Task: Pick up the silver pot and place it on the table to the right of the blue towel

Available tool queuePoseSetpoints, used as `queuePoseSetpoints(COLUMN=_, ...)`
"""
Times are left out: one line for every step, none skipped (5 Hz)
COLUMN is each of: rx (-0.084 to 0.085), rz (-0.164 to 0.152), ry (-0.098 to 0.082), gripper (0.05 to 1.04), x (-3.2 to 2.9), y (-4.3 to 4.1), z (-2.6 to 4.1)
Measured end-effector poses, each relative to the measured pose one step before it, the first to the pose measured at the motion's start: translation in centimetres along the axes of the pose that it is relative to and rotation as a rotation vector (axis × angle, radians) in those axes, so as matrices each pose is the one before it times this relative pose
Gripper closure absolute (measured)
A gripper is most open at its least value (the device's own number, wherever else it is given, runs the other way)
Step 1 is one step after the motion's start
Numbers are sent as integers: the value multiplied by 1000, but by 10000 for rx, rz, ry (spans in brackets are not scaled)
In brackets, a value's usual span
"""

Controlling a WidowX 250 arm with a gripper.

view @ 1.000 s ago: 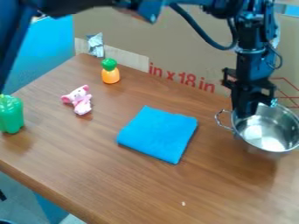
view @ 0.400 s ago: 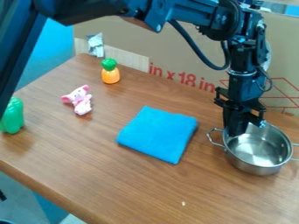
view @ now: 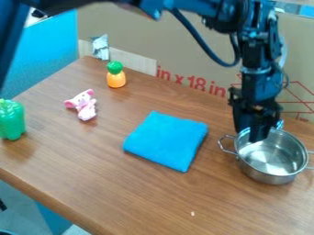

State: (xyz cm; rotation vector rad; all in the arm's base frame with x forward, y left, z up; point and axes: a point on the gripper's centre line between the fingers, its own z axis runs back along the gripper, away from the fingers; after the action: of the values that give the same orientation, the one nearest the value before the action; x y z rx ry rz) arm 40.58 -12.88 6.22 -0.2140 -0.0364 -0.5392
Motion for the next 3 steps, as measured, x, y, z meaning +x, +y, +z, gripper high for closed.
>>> queuePoseSetpoints(rx=4, rz=169, ry=-918, gripper=155, x=-297, y=-247, z=2571)
queuePoseSetpoints(rx=511, rz=369, ry=-779, gripper=74, x=-1393, y=-69, z=3608)
queuePoseSetpoints(rx=1856, rz=897, ry=-32, gripper=79, x=-4351, y=1032, z=4153)
